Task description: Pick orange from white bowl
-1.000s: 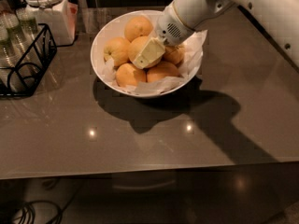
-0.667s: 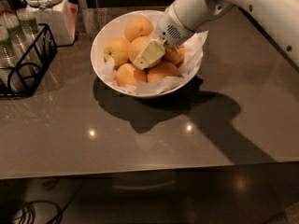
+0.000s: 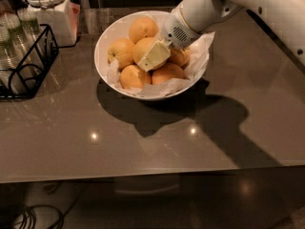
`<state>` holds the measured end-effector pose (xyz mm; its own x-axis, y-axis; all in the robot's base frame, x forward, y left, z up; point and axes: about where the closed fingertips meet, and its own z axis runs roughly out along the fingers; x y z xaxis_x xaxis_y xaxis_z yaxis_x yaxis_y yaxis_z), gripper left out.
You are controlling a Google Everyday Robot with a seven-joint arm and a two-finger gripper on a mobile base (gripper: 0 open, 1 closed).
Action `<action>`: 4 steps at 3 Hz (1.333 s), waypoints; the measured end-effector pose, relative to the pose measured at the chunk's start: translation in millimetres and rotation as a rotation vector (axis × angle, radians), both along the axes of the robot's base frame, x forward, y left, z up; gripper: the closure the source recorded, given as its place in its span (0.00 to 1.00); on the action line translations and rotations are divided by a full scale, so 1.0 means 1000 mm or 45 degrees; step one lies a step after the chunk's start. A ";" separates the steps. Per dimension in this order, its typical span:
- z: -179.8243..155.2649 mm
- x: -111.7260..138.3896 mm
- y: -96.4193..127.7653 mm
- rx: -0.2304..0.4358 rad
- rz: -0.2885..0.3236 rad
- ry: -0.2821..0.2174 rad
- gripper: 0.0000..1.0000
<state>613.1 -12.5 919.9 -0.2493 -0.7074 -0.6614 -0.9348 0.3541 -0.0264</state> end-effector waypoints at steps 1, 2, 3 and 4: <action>0.001 0.000 0.001 0.001 0.001 -0.001 1.00; 0.031 -0.036 0.003 0.102 0.022 -0.092 1.00; 0.067 -0.084 -0.039 0.193 -0.058 -0.195 1.00; 0.085 -0.116 -0.086 0.248 -0.144 -0.240 1.00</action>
Offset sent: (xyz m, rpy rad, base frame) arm -0.1127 -0.1528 0.0805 0.2597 -0.1601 -0.2200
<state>497.0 -98.1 1005.0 -0.1791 -0.5371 -0.8243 -0.8740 0.4716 -0.1174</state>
